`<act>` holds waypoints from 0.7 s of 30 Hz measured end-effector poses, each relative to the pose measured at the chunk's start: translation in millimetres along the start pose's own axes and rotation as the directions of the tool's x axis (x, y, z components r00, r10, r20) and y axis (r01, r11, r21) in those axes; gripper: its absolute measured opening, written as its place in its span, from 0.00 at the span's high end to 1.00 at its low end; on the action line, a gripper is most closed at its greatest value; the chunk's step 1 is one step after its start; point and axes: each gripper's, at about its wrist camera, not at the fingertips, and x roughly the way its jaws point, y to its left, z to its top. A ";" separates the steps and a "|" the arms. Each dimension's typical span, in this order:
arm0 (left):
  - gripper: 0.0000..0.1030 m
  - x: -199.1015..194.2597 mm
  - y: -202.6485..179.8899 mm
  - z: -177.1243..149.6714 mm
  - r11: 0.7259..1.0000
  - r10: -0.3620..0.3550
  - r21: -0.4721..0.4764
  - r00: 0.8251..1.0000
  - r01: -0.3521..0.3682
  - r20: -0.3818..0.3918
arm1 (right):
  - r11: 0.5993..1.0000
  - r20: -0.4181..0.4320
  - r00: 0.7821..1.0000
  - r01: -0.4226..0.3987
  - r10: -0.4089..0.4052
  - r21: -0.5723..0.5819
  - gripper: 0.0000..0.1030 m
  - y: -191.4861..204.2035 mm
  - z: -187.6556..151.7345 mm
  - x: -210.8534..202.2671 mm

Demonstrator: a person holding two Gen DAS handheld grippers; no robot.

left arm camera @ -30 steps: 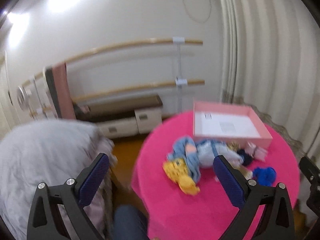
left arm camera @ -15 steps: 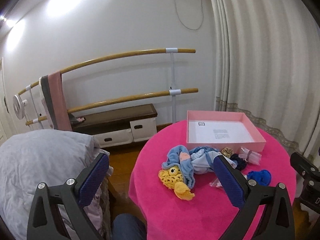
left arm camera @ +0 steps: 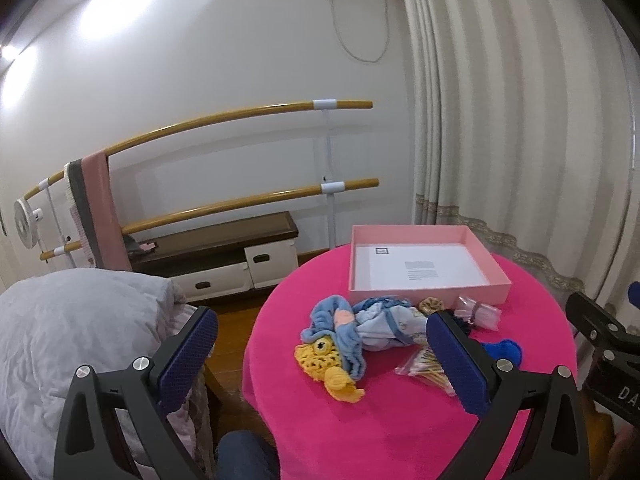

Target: Organize soft objects

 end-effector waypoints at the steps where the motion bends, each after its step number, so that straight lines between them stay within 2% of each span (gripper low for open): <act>1: 0.00 -3.8 -1.9 -0.4 1.000 -0.004 0.002 1.000 0.004 0.001 | 1.000 0.002 1.000 0.002 -0.002 0.001 0.00 -1.0 0.4 -0.2; 9: 0.00 -5.3 -2.0 20.2 1.000 -0.016 0.012 1.000 0.016 0.001 | 1.000 0.017 1.000 0.017 -0.017 0.014 0.00 -9.5 3.4 -3.5; 21: 0.00 -36.5 2.1 35.8 1.000 -0.030 0.005 0.999 0.030 0.030 | 1.000 0.062 0.998 0.024 -0.025 0.011 0.00 -10.9 11.0 -18.7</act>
